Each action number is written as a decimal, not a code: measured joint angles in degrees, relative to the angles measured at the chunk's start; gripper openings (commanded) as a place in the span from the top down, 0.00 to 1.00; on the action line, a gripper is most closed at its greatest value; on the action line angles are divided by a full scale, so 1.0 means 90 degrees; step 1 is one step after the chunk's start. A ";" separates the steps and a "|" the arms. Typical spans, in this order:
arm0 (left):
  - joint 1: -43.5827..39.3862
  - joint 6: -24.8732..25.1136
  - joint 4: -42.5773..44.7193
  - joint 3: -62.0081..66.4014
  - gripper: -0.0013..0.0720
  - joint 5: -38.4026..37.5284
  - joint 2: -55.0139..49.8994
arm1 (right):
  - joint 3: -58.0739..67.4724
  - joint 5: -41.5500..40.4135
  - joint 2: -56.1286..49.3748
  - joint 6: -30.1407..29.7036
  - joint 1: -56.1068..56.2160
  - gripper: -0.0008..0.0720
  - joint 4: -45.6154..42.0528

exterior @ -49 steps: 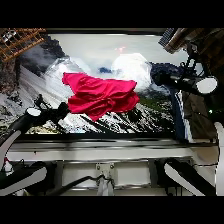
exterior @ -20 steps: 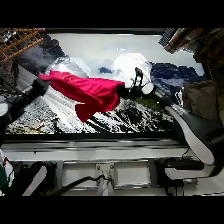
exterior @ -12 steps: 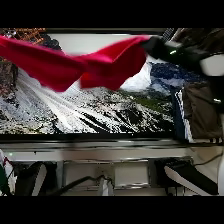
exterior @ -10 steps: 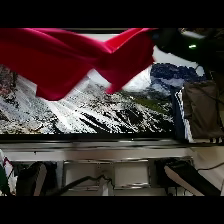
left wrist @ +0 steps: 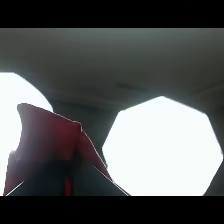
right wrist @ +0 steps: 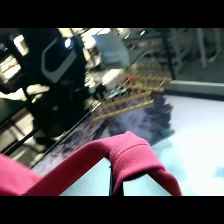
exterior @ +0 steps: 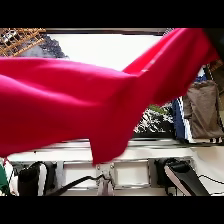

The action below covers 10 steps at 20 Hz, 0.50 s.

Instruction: Fold the clothes and pants, and hang the long-sleeved shirts on hangers.

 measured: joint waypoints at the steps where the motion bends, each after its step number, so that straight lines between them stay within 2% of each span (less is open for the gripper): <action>1: 0.0000 0.0000 0.0073 0.0010 0.98 -0.0153 -0.0112 | 0.0002 0.0010 -0.0007 0.0083 0.0000 0.95 -0.0219; 6: -0.0010 -0.0024 0.0255 0.0022 0.98 -0.1338 -0.1671 | -0.0214 0.0085 -0.0942 0.0330 -0.0002 0.95 -0.0981; 10: -0.0100 -0.0024 0.0277 0.0024 0.98 -0.1923 -0.3742 | -0.0619 -0.0148 -0.2720 0.0508 0.0000 0.95 -0.1149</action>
